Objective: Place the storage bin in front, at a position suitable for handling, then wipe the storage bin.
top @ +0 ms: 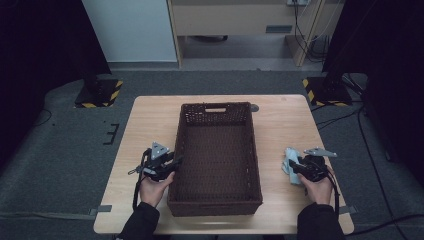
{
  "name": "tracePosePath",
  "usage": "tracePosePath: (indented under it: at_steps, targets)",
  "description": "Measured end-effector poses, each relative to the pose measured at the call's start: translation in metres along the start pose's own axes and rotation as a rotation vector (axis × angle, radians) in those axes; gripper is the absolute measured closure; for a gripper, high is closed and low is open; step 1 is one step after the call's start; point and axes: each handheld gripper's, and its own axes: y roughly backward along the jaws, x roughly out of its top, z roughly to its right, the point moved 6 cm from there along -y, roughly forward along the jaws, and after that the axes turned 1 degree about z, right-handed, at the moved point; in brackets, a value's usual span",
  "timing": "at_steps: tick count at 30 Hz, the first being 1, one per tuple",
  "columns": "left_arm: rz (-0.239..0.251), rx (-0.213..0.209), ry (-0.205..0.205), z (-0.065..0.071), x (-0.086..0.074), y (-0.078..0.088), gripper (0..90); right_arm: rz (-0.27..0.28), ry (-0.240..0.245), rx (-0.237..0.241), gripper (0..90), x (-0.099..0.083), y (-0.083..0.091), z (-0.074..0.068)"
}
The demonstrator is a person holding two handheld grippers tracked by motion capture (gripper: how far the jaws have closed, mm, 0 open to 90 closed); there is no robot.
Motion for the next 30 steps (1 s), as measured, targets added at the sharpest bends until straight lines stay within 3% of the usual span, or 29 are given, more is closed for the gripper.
tracePosePath:
  at_steps: [2, 4, 6, 10, 13, 15, 25, 30]
  targets:
    - [0.0, -0.002, 0.001, 0.0, 0.0, 0.0, 62.6, -0.007, 0.008, -0.012, 48.3, -0.003, 0.001, 0.002]
    - [0.001, -0.002, 0.001, 0.0, 0.0, 0.0, 62.6, -0.049, 0.008, -0.009, 45.1, -0.01, -0.003, 0.002]
    - [0.0, -0.002, 0.0, 0.0, 0.0, 0.0, 62.6, -0.074, 0.027, -0.01, 46.6, -0.014, -0.007, 0.001]
    - [0.001, -0.004, 0.001, 0.0, 0.0, 0.0, 62.6, -0.087, 0.022, 0.01, 59.1, -0.015, -0.01, -0.002]
    - [0.001, -0.005, 0.001, 0.0, 0.0, 0.0, 63.1, -0.093, 0.008, 0.029, 73.8, -0.014, -0.009, -0.004]
    - [0.0, -0.011, 0.0, 0.0, 0.0, 0.0, 63.6, -0.102, 0.011, 0.029, 75.6, -0.013, -0.009, -0.005]
    - [-0.001, -0.019, 0.005, 0.001, 0.0, -0.001, 64.9, 0.038, -0.024, 0.095, 76.9, 0.008, 0.014, -0.012]
    - [0.001, -0.029, 0.003, 0.001, 0.0, -0.001, 67.0, 0.097, -0.018, 0.129, 76.9, 0.018, 0.023, -0.019]
